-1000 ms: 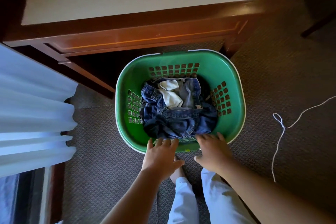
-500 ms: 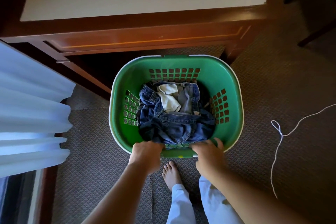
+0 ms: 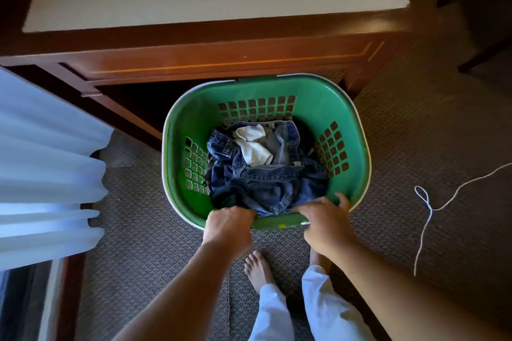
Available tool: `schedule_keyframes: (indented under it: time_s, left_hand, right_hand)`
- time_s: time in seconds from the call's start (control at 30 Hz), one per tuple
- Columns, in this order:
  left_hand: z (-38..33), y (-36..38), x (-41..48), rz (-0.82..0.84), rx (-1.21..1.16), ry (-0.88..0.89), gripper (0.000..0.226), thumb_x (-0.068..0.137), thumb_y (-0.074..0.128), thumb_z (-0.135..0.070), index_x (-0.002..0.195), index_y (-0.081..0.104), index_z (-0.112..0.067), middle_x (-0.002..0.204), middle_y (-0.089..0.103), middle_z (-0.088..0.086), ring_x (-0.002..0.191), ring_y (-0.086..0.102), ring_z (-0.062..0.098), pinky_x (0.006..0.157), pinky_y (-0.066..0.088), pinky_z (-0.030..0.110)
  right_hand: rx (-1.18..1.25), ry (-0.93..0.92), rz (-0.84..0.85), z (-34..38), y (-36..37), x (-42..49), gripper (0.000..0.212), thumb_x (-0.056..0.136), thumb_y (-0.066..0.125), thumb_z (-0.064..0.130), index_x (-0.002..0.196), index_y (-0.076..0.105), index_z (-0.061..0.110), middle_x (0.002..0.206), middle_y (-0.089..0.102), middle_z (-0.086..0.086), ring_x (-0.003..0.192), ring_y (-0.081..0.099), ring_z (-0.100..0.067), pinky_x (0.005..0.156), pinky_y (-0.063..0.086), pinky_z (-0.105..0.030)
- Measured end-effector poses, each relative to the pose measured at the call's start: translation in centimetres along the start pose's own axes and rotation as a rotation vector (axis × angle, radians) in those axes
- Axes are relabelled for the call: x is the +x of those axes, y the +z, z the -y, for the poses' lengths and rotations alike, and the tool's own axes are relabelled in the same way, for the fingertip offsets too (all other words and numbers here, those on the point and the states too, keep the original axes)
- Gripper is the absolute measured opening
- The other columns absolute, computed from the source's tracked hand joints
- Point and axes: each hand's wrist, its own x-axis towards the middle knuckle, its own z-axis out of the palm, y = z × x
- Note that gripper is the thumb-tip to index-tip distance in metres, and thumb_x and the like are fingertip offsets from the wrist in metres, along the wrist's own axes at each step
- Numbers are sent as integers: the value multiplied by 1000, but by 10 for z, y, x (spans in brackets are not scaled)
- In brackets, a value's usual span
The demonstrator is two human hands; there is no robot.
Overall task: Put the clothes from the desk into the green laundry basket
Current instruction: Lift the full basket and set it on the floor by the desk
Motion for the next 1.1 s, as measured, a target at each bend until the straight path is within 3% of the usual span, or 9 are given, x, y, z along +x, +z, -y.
schedule_keyframes:
  time_s: [0.23, 0.43, 0.73, 0.93, 1.1]
  left_hand:
    - [29, -24, 18, -5, 172, 70, 43, 89, 57, -18, 130, 61, -31, 114, 72, -1, 108, 71, 25, 84, 53, 33]
    - [32, -21, 20, 17, 149, 56, 46, 88, 57, -19, 131, 60, -34, 113, 73, 0, 106, 71, 27, 78, 51, 32]
    - [25, -11, 15, -17, 81, 4, 43, 85, 58, -18, 126, 64, -33, 107, 74, 0, 101, 72, 27, 76, 52, 31]
    - [17, 11, 4, 2, 14, -23, 43, 86, 56, -20, 126, 63, -35, 103, 75, 0, 99, 72, 26, 74, 51, 31]
    - [10, 14, 10, -27, -7, -64, 46, 82, 56, -22, 125, 64, -36, 103, 75, -1, 98, 72, 26, 71, 49, 30]
  right_hand:
    - [108, 91, -21, 30, 4, -1, 50, 79, 58, 15, 124, 62, 37, 110, 70, 8, 119, 54, -19, 104, 16, -43]
    - [64, 53, -220, 27, 27, 5, 47, 43, 78, 15, 87, 76, 32, 71, 72, 11, 80, 66, -19, 102, 25, -47]
    - [-28, -28, -121, 16, 18, 9, 51, 56, 82, 19, 104, 73, 34, 90, 75, 12, 96, 65, -18, 113, 12, -57]
    - [-25, -70, -116, 11, 28, -6, 60, 39, 90, 21, 96, 76, 35, 88, 76, 15, 91, 69, -18, 111, 16, -57]
    - [-60, -105, -115, -1, 19, 3, 56, 50, 85, 17, 103, 75, 32, 92, 76, 13, 94, 66, -19, 113, 14, -62]
